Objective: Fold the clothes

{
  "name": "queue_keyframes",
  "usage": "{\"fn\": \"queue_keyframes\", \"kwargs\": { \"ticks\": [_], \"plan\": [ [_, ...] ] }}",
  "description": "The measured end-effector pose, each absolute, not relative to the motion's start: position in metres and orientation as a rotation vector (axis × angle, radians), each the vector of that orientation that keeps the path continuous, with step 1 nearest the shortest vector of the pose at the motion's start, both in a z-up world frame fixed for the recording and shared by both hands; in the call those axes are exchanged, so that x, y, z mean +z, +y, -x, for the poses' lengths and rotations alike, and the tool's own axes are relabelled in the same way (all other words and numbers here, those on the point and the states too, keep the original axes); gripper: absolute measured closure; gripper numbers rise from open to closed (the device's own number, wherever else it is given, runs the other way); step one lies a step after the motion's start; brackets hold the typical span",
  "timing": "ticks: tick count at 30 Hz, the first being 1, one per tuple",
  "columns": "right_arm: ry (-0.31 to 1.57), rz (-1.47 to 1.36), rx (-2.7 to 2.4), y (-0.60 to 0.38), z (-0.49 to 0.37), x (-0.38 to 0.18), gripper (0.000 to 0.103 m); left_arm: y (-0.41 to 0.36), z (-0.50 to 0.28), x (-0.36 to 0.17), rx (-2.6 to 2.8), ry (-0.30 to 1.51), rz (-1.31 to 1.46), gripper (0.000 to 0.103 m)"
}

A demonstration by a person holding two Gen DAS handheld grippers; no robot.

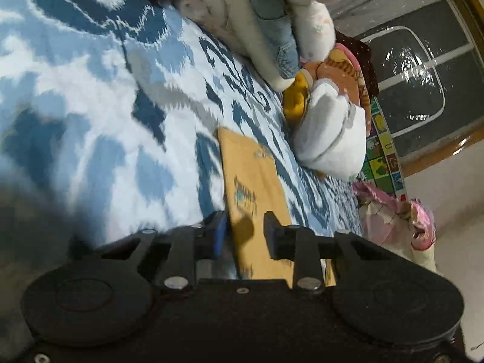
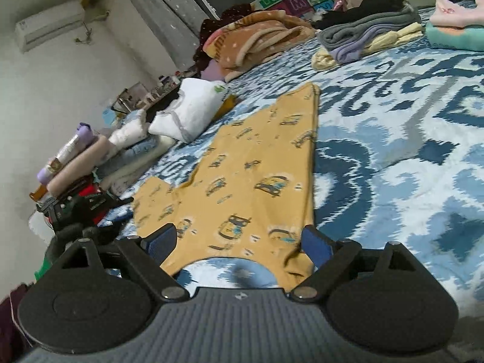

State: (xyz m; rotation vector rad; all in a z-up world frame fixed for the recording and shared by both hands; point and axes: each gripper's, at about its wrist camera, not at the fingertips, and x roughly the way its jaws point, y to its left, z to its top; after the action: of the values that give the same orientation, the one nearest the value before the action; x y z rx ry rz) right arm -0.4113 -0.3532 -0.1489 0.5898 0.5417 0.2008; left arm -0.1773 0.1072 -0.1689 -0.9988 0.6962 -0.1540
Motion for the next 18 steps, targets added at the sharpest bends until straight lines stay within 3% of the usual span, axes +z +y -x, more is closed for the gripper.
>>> {"fn": "queue_keyframes", "kwargs": {
  "ticks": [6,18],
  "plan": [
    [0.532,-0.586,0.168,-0.358,0.409,-0.153,0.012,0.102,0.169,-0.165,-0.175,0.668,0.977,0.101],
    [0.483,-0.719,0.163,-0.378,0.401,-0.157,0.010,-0.011,0.208,-0.098,-0.462,0.539,0.582,0.102]
  ]
}}
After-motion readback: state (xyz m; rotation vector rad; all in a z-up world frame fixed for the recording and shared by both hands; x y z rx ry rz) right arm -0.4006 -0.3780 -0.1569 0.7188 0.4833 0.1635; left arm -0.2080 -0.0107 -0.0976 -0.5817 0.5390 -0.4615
